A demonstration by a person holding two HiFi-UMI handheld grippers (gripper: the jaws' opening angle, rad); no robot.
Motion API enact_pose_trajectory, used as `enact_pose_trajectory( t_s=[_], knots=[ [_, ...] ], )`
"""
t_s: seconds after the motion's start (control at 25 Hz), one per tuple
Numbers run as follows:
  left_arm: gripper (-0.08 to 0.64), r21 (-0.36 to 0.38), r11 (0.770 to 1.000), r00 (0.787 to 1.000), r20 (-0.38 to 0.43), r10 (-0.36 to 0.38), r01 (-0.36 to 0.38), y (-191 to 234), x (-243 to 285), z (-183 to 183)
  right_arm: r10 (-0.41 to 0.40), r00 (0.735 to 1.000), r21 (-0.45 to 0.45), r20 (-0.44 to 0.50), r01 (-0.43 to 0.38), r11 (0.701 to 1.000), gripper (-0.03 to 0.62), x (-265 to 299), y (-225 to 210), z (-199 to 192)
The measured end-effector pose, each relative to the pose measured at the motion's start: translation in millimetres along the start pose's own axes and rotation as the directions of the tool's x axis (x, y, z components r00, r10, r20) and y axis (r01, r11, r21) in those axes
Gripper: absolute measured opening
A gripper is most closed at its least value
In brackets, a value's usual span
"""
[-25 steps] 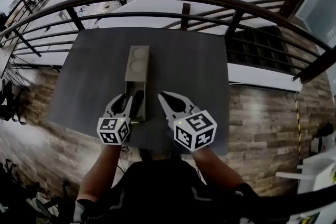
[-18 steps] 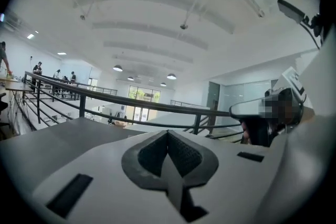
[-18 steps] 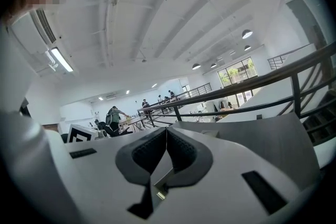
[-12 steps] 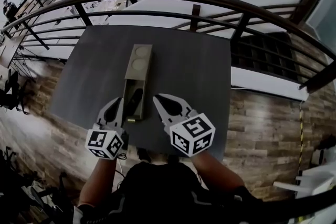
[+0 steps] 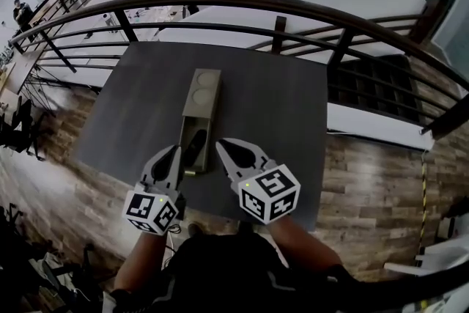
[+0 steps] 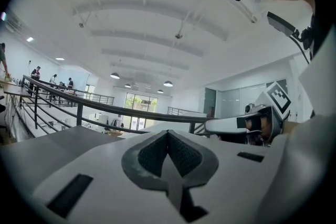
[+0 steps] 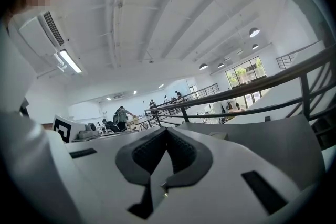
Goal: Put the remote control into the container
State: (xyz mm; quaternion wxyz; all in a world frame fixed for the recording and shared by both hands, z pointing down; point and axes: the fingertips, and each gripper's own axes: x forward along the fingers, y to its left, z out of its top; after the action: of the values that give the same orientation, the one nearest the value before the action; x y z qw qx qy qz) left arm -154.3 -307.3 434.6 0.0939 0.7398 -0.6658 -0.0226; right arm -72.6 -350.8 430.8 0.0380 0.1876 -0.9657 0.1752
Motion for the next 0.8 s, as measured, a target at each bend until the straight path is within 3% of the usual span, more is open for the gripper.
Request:
enact_pose_trajectory(
  t_s=[0.8],
  knots=[
    [0.008, 0.023, 0.992, 0.991, 0.039, -0.129, 0.128, 65.1, -72.3, 21.2, -0.106, 0.994, -0.071, 0.036, 0.109, 0.992, 0.002, 46.6, 94.2, -6.3]
  ],
)
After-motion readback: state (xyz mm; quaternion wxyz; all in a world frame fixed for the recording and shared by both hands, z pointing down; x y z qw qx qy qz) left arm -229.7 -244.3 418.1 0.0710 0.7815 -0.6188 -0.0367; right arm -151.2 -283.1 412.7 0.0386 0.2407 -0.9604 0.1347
